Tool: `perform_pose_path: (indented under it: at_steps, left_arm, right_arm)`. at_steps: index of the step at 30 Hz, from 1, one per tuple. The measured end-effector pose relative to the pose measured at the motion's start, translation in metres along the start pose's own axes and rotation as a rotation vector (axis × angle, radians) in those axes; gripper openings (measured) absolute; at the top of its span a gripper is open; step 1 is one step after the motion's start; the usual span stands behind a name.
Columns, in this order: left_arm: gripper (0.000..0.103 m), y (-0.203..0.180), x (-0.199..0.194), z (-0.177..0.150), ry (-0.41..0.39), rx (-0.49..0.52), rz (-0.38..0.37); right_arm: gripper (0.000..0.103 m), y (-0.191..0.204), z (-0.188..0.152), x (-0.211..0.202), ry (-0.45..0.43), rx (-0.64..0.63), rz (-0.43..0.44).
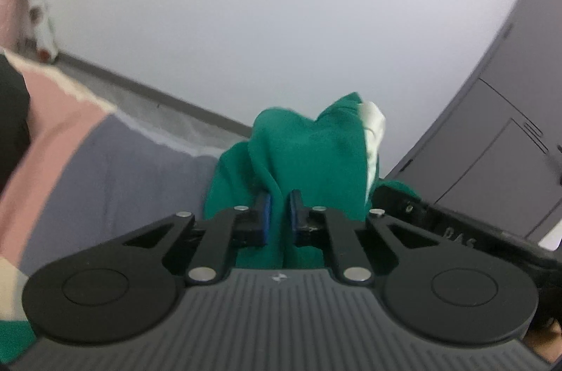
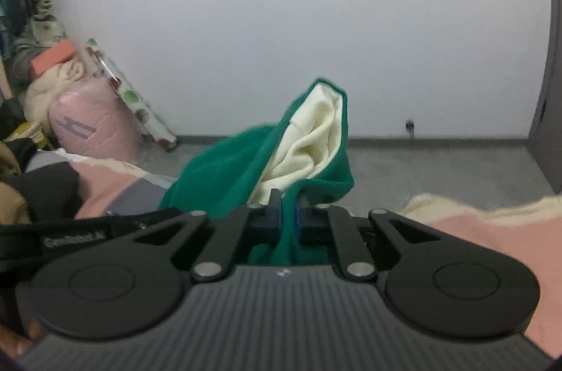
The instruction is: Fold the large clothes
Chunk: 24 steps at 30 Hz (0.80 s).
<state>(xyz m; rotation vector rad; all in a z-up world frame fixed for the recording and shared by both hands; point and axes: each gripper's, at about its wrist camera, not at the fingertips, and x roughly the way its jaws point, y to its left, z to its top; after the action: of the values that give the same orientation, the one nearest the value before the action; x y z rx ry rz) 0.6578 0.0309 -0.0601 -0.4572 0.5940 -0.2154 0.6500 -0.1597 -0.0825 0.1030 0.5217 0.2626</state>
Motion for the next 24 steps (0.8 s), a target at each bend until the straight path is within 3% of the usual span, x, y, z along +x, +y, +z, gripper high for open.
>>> perform_pose_path:
  at_steps: [8, 14, 19, 24]
  left_arm:
    - [0.011, -0.008, -0.086, -0.003, -0.063, 0.037, -0.033]
    - [0.011, -0.034, -0.174, -0.041, -0.065, 0.102, -0.066]
    - [0.011, -0.043, -0.241, -0.095, -0.038, 0.108, -0.07]
    - [0.011, -0.048, -0.281, -0.162, 0.033, 0.129, -0.031]
  right_arm:
    - [0.008, 0.0, -0.011, -0.094, -0.177, -0.028, 0.053]
    - [0.008, 0.006, -0.039, -0.181, -0.239, -0.073, 0.086]
    - [0.008, 0.019, -0.085, -0.254, -0.232, -0.093, 0.107]
    - [0.008, 0.031, -0.138, -0.286, -0.14, -0.078, 0.117]
